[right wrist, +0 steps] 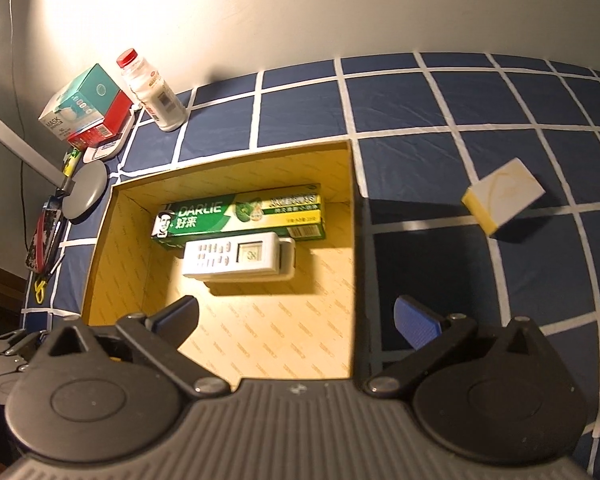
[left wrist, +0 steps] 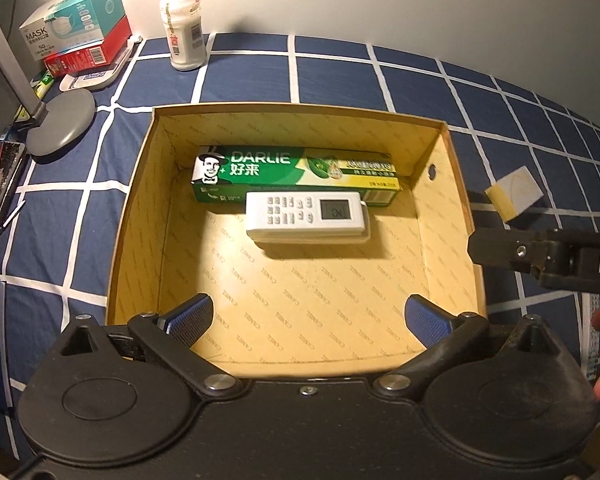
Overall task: Organize objects
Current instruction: 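Open the right gripper and release the remote in the box, then move the right tool toward the flat white plate on the sheet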
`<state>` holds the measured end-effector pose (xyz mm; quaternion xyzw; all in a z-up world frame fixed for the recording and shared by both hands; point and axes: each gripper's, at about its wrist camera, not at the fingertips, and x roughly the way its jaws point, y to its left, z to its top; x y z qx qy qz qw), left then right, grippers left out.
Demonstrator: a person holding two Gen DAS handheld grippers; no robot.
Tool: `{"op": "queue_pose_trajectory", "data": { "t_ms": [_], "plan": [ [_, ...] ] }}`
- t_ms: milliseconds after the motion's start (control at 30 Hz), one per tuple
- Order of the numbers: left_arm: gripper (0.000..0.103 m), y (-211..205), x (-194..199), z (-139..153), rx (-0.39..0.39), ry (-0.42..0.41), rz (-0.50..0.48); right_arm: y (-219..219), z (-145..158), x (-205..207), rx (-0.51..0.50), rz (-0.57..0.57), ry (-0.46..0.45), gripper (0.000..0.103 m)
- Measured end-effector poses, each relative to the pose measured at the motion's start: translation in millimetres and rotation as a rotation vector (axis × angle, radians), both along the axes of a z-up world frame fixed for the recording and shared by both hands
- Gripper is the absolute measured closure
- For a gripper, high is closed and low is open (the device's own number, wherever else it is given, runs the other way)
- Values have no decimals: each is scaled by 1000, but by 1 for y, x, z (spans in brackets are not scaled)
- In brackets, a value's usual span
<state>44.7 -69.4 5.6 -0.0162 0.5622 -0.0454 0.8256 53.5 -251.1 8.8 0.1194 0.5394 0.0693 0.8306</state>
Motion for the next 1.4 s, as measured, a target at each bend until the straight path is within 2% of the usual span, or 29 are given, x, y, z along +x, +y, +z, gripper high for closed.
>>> {"op": "queue_pose_trajectory", "data": {
  "t_ms": [300, 667, 833, 1067, 1233, 1400],
  "plan": [
    [0, -18, -17, -6, 7, 2, -25, -24, -2, -21, -9, -42, 14, 0],
    [0, -49, -35, -22, -3, 16, 43, -68, -24, -30, -22, -16, 54, 0],
    [0, -67, -50, -27, 0, 39, 143, -96, -32, -32, -36, 43, 74, 0],
    [0, -108, -71, -34, 15, 49, 235, -133, -46, -31, -68, 141, 114, 0],
    [0, -140, -85, -53, 46, 83, 275, -153, -59, -36, -91, 213, 137, 0],
    [0, -164, -101, -72, 36, 124, 314, -162, -77, -45, -122, 291, 164, 0]
  ]
}}
